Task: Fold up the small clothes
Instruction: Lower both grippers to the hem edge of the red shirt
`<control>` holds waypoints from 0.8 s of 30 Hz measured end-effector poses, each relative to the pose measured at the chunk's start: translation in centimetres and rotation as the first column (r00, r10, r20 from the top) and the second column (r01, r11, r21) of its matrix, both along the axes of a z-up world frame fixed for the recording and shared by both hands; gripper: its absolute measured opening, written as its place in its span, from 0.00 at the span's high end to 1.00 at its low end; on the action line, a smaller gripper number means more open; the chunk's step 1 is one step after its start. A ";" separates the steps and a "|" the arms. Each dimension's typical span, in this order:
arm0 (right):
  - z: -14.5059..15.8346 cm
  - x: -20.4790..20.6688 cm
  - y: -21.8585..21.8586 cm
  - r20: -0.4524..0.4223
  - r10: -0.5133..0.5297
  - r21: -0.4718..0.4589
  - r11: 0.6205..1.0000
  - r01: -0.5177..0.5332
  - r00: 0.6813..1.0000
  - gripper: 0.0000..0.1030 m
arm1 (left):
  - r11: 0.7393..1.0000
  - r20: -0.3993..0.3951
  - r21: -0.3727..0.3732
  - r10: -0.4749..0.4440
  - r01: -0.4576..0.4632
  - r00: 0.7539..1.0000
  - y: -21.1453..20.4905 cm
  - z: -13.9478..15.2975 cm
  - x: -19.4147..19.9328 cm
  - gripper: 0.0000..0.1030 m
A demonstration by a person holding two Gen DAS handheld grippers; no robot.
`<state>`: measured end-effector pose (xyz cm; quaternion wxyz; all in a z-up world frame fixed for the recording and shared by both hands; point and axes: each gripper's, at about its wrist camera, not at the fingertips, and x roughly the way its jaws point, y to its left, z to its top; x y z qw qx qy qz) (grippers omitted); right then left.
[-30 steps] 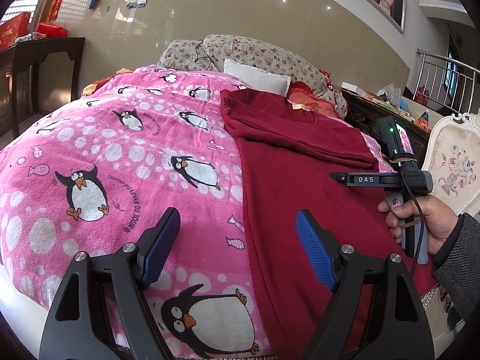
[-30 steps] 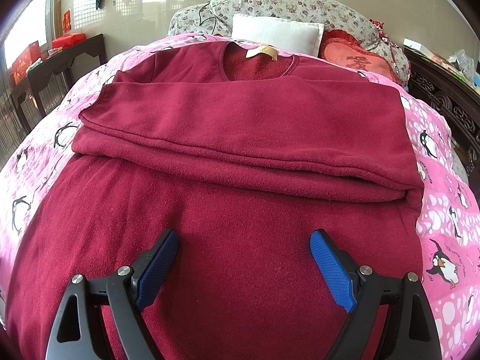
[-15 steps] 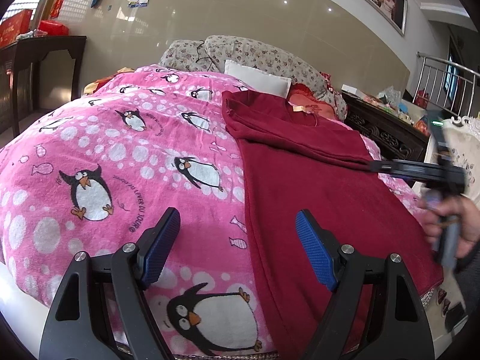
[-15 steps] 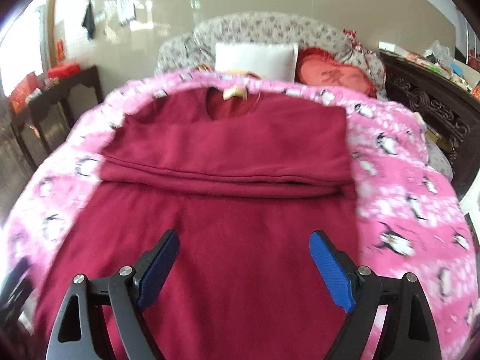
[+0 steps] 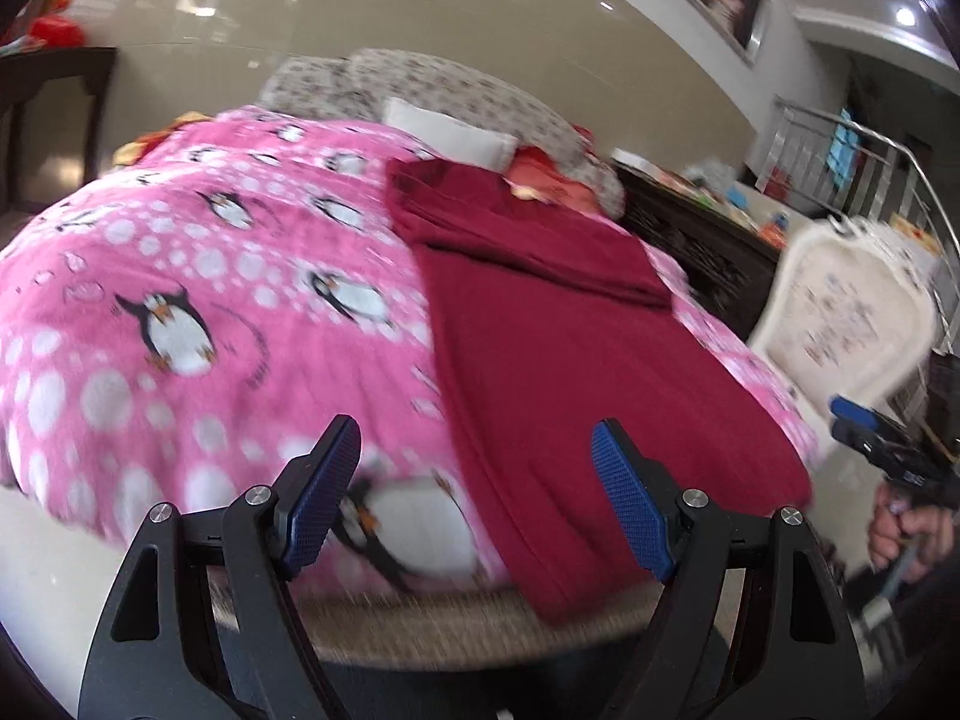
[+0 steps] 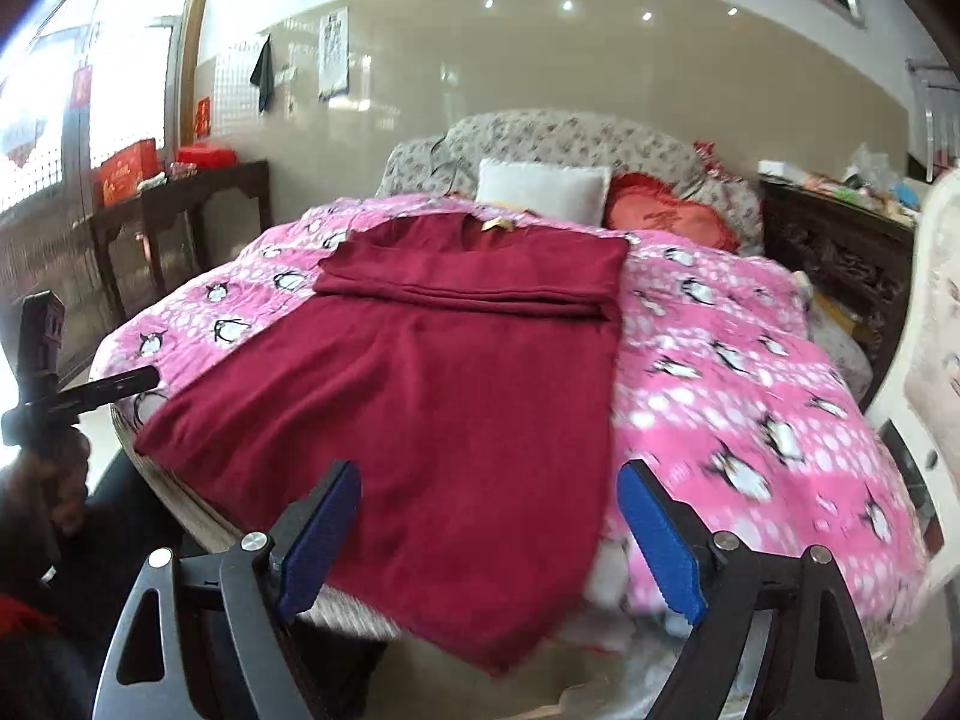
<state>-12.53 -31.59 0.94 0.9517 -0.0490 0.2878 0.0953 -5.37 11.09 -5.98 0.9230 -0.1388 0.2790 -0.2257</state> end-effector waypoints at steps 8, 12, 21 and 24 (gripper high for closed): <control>-4.6 -0.2 -4.3 -0.140 -0.017 0.206 0.977 0.046 0.990 0.37 | 0.995 -0.025 0.009 -0.099 0.099 0.995 -1.9 -0.6 -0.1 0.22; -6.4 0.2 -4.5 -0.194 -0.005 0.259 0.964 0.056 0.981 0.47 | 0.993 -0.034 -0.022 -0.121 0.120 0.992 -1.6 -0.7 -0.4 0.22; -6.9 -0.5 -4.9 -0.179 0.079 0.403 0.915 0.000 0.981 0.78 | 0.987 -0.045 -0.013 -0.164 0.163 0.986 -2.5 -0.7 -2.4 0.22; -6.4 -0.6 -4.6 -0.165 0.080 0.386 0.922 -0.011 0.983 0.86 | 0.985 -0.071 -0.039 -0.170 0.167 0.983 -2.6 -0.9 -2.5 0.23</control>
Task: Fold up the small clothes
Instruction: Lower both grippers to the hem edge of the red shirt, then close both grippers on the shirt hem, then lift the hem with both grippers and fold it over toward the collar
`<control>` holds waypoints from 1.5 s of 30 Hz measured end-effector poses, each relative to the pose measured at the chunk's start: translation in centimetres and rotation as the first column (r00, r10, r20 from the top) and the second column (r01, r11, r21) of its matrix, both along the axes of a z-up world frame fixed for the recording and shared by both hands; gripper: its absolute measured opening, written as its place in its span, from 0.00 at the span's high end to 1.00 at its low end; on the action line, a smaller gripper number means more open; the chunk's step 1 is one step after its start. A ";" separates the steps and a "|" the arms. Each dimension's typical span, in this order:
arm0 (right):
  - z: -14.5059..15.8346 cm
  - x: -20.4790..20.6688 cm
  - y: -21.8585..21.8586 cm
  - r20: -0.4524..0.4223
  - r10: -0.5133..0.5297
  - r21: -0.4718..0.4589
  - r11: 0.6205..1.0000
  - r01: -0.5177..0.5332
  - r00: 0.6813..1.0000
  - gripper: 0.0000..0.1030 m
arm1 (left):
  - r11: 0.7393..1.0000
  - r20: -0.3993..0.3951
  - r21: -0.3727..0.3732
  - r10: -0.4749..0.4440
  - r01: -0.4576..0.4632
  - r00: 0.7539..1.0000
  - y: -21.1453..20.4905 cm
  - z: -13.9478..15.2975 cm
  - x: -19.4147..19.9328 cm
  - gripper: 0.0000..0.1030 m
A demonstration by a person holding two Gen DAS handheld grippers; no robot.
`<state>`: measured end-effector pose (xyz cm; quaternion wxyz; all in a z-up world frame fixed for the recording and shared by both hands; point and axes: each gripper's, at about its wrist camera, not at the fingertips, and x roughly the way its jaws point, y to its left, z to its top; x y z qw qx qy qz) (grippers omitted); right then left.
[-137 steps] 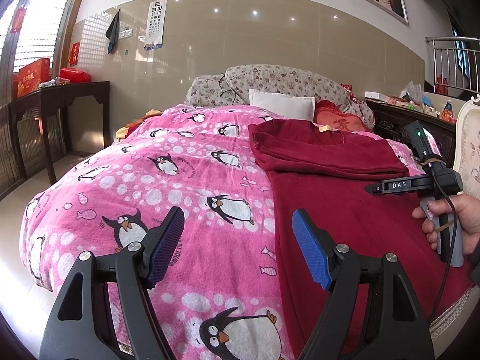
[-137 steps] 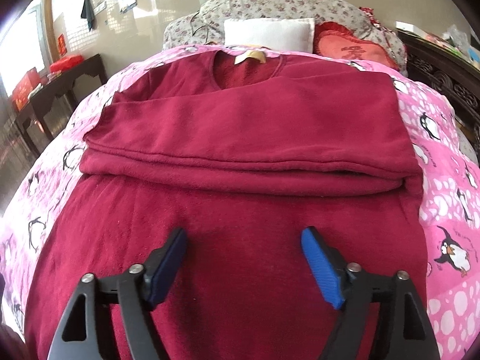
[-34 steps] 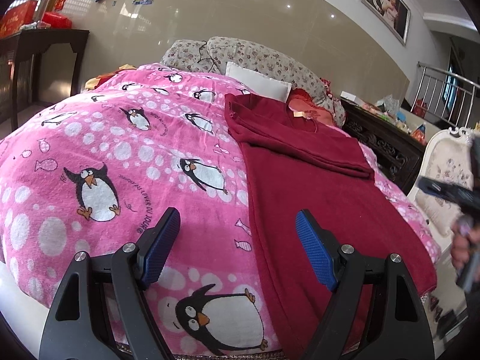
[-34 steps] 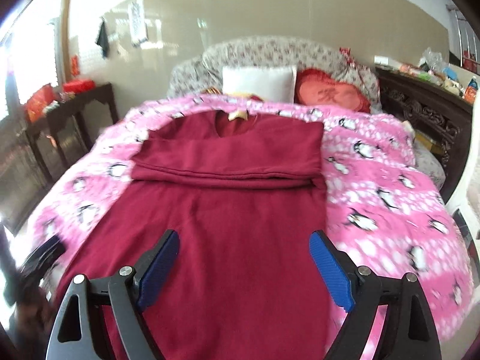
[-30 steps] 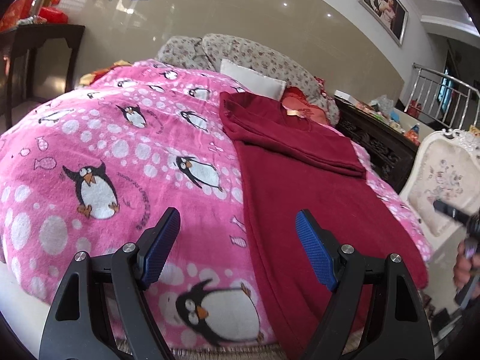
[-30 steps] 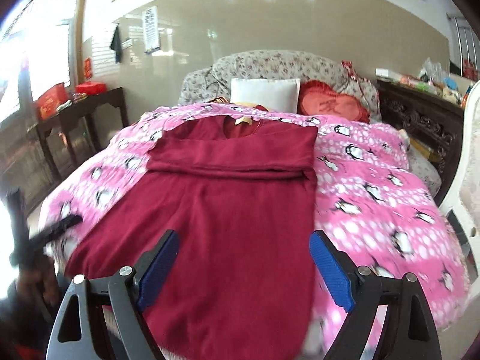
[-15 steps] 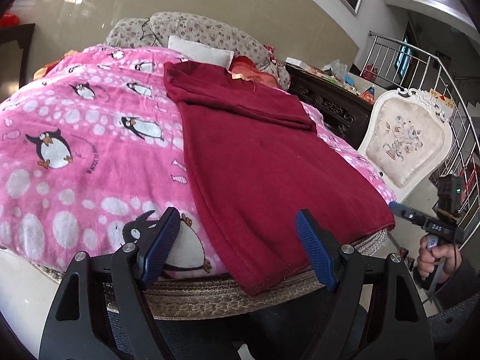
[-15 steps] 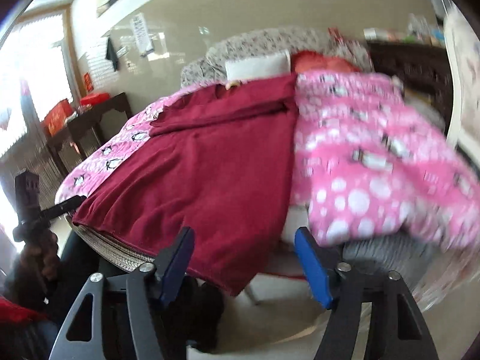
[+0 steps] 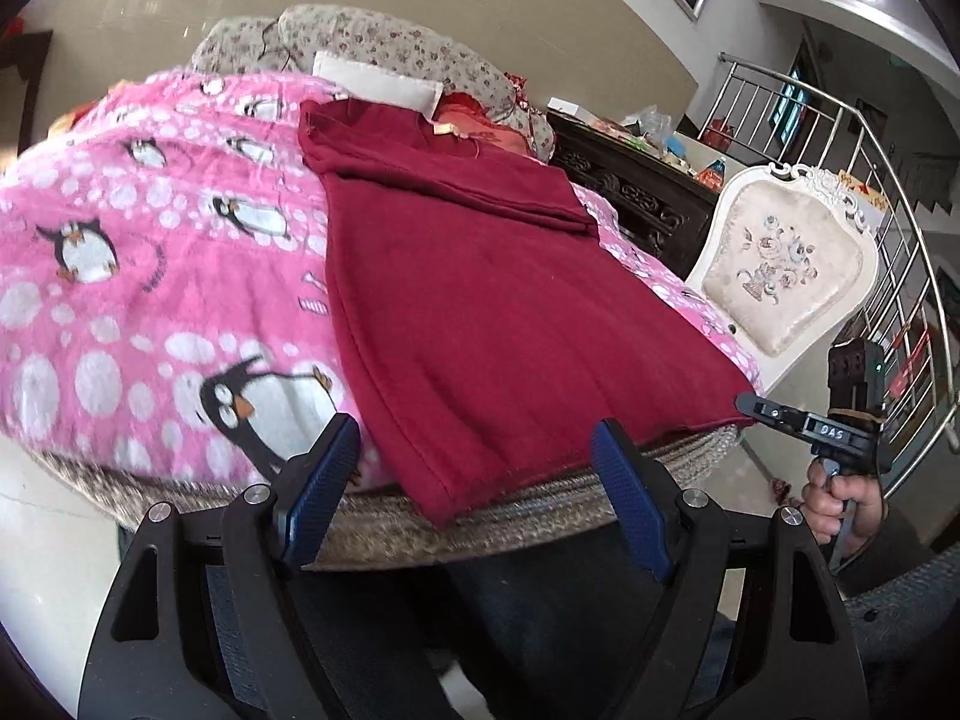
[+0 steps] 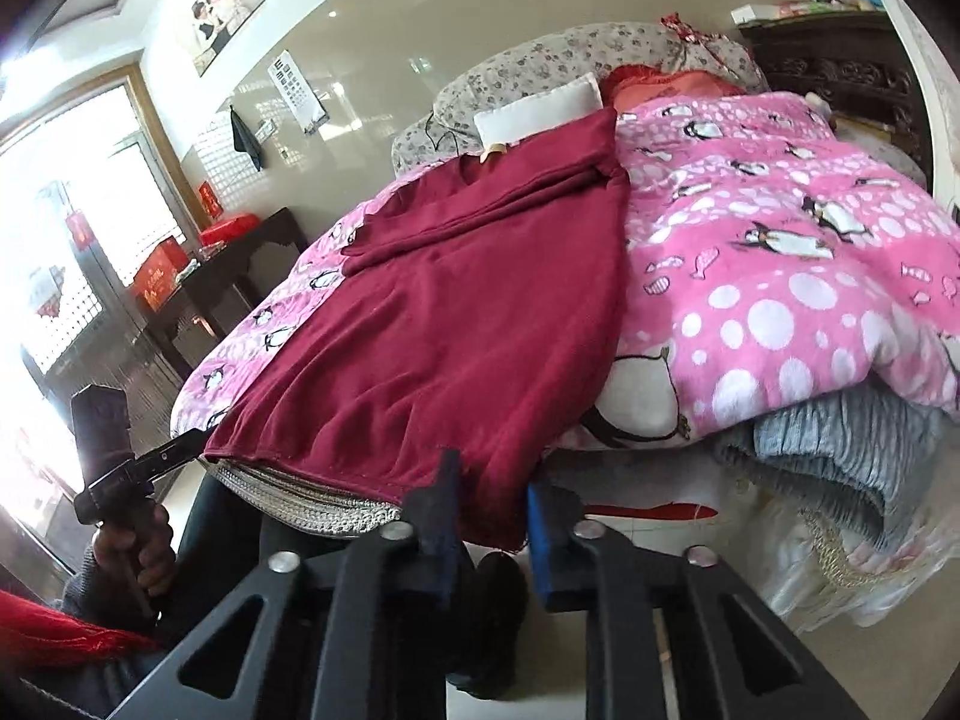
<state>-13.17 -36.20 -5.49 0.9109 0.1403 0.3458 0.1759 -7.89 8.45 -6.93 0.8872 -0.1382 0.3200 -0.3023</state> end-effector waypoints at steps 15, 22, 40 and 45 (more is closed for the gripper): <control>0.2 -0.1 -0.5 0.000 -0.006 0.075 0.997 0.006 1.000 0.82 | 0.971 -0.204 -0.225 0.031 -0.078 0.978 1.3 -0.4 1.1 0.43; 1.2 -0.5 -0.3 0.030 0.008 0.038 0.999 -0.009 1.000 0.90 | 0.966 -0.286 -0.211 0.084 -0.149 0.954 1.8 -1.4 1.3 0.91; 9.7 2.5 -3.1 0.218 0.009 0.426 0.899 -0.103 0.976 0.91 | 0.905 -0.163 -0.409 0.053 -0.117 0.985 4.2 5.0 1.3 0.91; 11.2 5.4 -3.7 0.242 -0.034 0.448 0.890 -0.080 0.970 0.91 | 0.883 -0.154 -0.450 0.071 -0.134 0.986 4.6 7.5 4.8 0.91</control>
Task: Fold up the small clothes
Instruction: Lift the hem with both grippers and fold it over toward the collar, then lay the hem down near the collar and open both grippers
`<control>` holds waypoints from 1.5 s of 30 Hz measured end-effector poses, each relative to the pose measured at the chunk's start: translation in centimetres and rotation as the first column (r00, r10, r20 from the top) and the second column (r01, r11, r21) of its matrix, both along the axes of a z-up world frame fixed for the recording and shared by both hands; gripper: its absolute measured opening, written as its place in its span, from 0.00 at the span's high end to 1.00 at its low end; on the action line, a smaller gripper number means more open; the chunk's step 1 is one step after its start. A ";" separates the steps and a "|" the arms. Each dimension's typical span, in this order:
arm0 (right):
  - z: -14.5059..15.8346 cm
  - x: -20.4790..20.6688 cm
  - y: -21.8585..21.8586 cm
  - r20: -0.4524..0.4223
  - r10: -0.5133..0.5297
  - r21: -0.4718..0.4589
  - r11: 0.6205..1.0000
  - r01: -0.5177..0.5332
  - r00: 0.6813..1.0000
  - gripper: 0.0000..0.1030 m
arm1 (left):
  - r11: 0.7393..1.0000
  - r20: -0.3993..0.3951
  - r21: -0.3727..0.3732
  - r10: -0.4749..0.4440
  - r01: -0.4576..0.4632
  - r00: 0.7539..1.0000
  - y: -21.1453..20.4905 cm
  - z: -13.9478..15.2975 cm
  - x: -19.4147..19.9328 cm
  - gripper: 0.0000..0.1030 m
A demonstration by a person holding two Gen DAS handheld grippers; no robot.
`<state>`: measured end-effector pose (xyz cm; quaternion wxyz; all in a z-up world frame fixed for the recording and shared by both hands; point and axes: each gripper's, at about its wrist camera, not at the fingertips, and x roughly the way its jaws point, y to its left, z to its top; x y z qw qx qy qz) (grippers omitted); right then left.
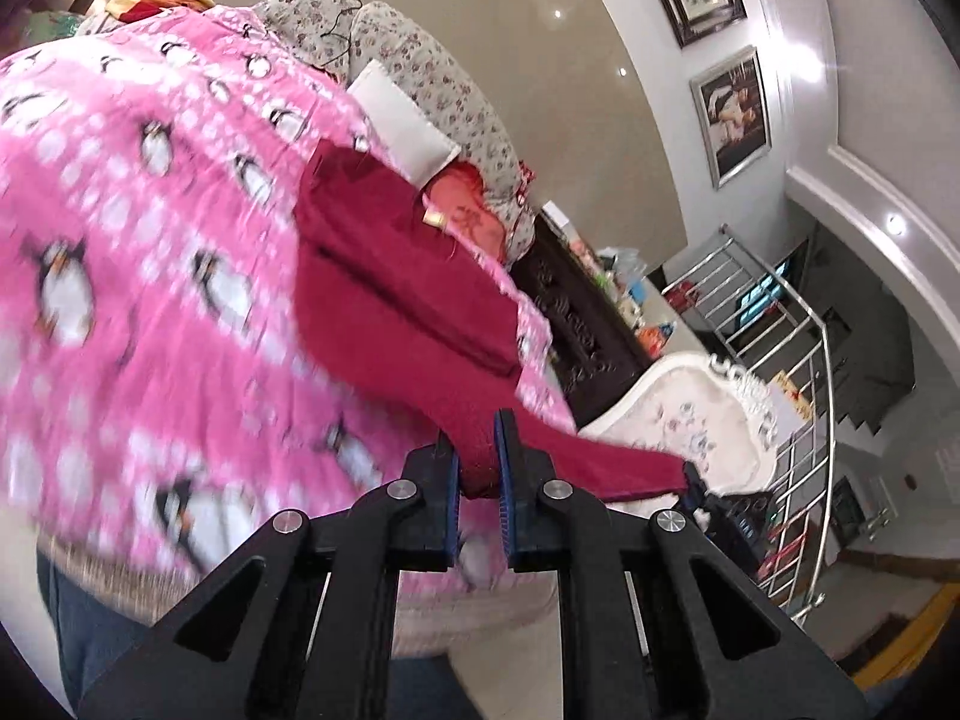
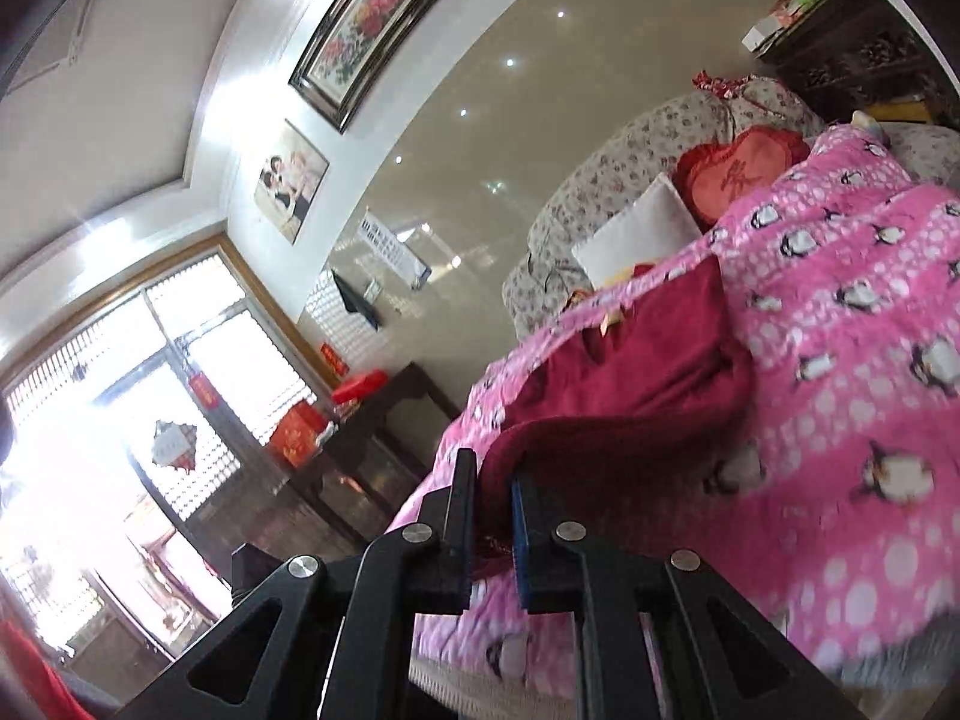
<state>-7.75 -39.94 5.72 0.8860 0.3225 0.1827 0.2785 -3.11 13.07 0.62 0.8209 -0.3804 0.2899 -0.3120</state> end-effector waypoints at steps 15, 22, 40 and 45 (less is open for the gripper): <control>0.0 24.8 -0.1 -0.119 -0.222 -0.155 0.967 0.203 0.968 0.91 | 0.967 -0.065 0.238 0.106 -0.088 0.992 -4.1 2.2 26.0 0.91; -1.7 32.8 -1.2 -0.163 -0.272 -0.198 0.951 0.239 0.948 0.91 | 0.943 -0.047 0.318 0.115 -0.095 0.992 -6.1 2.0 34.9 0.91; -2.6 35.2 -5.1 -0.162 -0.249 -0.062 0.968 0.241 0.955 0.55 | 0.954 -0.093 0.297 0.063 -0.033 0.994 -5.8 0.6 39.2 0.05; 0.2 34.5 -1.5 -0.060 -0.308 -0.479 0.844 0.243 0.950 0.55 | 0.926 0.002 0.369 0.078 -0.073 0.997 -6.5 2.0 37.2 0.03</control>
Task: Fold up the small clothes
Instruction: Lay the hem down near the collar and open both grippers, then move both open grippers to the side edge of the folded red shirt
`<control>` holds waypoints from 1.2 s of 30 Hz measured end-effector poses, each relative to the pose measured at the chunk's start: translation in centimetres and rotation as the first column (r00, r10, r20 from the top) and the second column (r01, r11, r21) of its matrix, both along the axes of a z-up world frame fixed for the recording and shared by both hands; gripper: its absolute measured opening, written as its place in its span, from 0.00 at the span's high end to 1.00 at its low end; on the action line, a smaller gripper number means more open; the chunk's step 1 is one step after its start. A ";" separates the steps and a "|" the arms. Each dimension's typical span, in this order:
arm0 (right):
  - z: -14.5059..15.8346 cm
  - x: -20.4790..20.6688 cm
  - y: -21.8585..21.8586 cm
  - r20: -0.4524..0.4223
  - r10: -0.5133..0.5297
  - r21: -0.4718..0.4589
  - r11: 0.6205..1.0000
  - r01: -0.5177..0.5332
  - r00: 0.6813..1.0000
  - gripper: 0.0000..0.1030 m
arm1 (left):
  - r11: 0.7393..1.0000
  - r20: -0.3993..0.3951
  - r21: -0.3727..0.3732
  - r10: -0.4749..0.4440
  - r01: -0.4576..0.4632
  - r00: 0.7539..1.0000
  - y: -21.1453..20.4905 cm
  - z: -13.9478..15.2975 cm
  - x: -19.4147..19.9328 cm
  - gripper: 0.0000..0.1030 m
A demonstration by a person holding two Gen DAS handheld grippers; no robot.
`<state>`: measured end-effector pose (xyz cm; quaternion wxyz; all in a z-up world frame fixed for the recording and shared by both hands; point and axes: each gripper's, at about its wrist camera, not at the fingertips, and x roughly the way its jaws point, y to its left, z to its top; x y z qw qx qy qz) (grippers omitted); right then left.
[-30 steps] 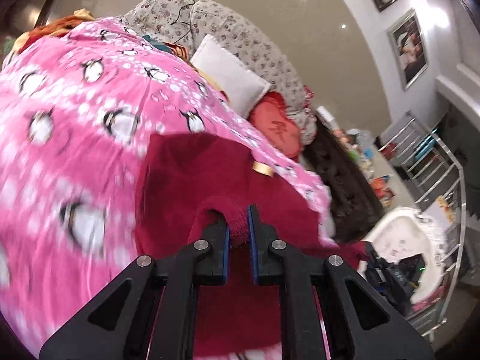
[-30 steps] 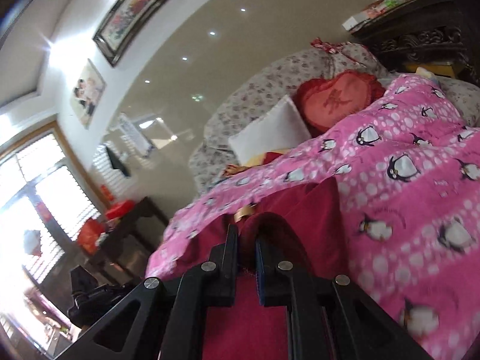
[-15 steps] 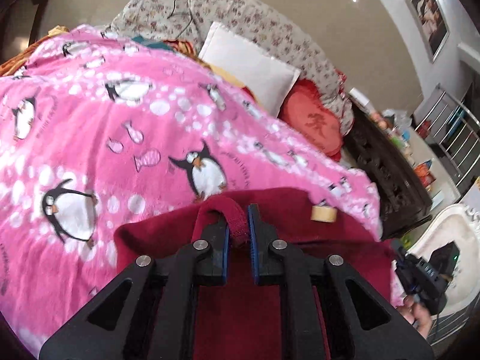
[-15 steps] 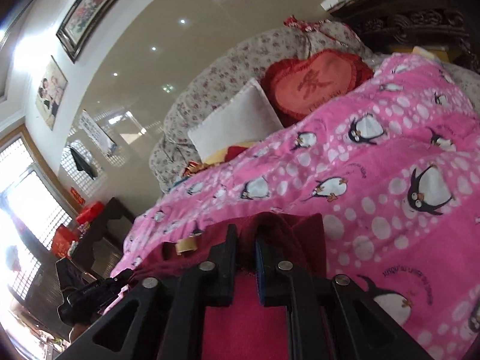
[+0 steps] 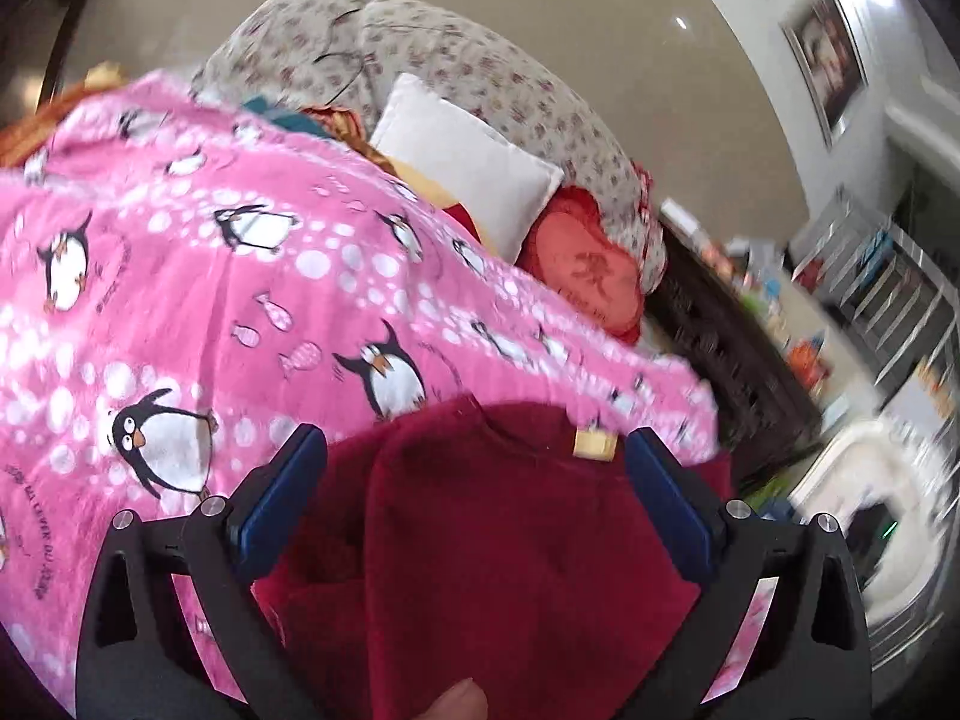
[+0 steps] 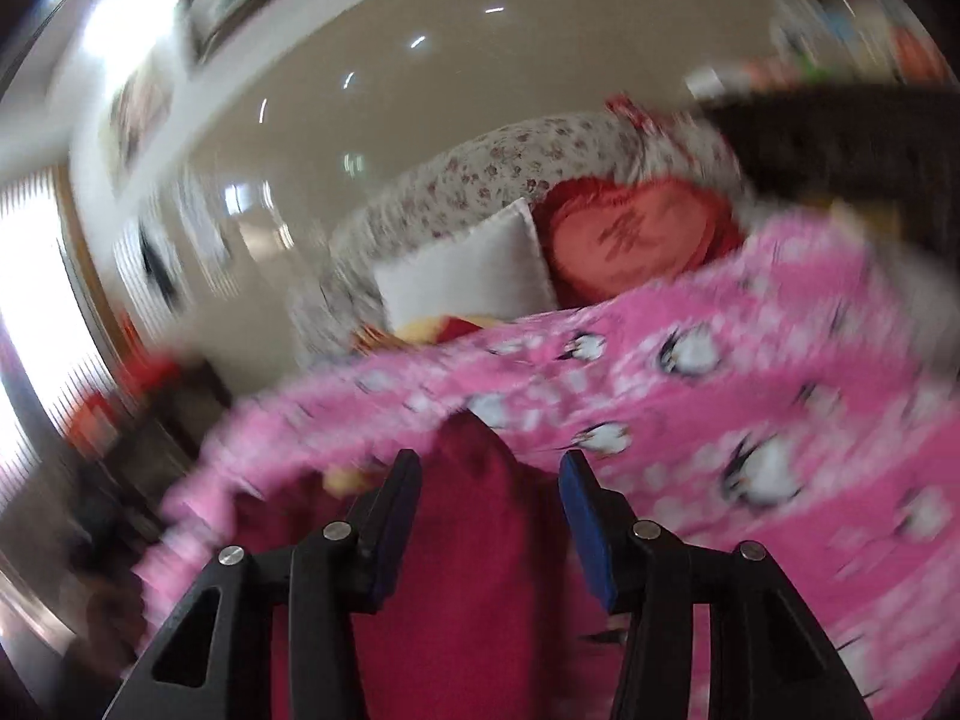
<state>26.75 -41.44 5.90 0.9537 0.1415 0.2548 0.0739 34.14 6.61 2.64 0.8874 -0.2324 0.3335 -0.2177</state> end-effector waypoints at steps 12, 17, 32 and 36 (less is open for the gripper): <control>-6.8 9.4 5.2 -0.216 0.009 -0.190 0.981 -0.051 0.976 0.65 | 0.927 -0.003 0.375 -0.006 0.007 1.000 -9.2 -6.0 1.4 0.08; -6.2 9.4 4.6 -0.214 0.020 -0.143 0.988 -0.051 0.977 0.65 | 0.917 -0.017 0.396 -0.033 0.037 0.999 -9.3 -6.4 1.3 0.04; -8.7 -2.5 9.1 -0.257 0.064 -0.206 0.971 -0.119 0.964 0.55 | 0.865 -0.032 0.501 -0.021 0.035 0.999 -12.7 -7.3 -7.4 0.04; -8.9 -2.8 10.8 -0.259 0.088 -0.270 0.949 -0.159 0.962 0.35 | 0.867 -0.038 0.497 -0.023 0.039 0.999 -12.7 -7.6 -7.2 0.02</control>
